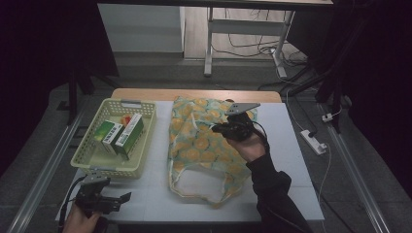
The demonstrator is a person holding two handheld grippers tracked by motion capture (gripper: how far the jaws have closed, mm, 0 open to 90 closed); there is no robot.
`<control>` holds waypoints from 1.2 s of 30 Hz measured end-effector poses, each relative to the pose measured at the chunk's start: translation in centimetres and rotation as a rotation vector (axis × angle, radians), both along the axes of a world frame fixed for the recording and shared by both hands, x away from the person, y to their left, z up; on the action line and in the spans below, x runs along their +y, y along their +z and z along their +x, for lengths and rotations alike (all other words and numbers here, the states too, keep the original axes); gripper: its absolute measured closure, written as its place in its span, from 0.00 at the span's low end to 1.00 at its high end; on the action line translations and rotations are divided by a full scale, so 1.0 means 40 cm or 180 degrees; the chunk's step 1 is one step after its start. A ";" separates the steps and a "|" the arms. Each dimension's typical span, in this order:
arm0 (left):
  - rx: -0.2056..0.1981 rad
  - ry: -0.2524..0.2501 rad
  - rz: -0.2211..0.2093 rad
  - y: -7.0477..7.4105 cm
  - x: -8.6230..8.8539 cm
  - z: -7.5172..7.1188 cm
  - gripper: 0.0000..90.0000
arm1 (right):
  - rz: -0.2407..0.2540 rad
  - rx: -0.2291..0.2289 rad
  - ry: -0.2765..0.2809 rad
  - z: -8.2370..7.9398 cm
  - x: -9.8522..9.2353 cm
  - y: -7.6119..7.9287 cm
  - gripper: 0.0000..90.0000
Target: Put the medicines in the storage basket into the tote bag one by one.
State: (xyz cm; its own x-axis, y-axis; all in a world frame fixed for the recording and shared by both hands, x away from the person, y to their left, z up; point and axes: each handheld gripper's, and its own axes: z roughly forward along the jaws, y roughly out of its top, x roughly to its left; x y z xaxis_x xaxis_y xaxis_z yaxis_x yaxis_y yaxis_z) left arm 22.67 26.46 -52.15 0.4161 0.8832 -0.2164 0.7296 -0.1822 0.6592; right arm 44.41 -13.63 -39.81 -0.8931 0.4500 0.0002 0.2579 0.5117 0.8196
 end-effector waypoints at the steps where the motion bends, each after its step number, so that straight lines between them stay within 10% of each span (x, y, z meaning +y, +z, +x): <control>1: -0.0004 -0.0002 -0.0011 0.000 0.001 0.000 0.00 | 0.0004 -0.0001 0.0000 0.000 -0.001 -0.001 1.00; 23: -0.0128 -0.0172 -0.0104 0.036 0.016 -0.001 0.00 | 0.0057 0.0051 -0.0044 0.004 -0.021 -0.012 1.00; 36: -0.0444 -0.0172 -0.0054 0.087 0.037 0.000 0.00 | 0.0029 0.0060 -0.0024 0.004 -0.024 -0.014 1.00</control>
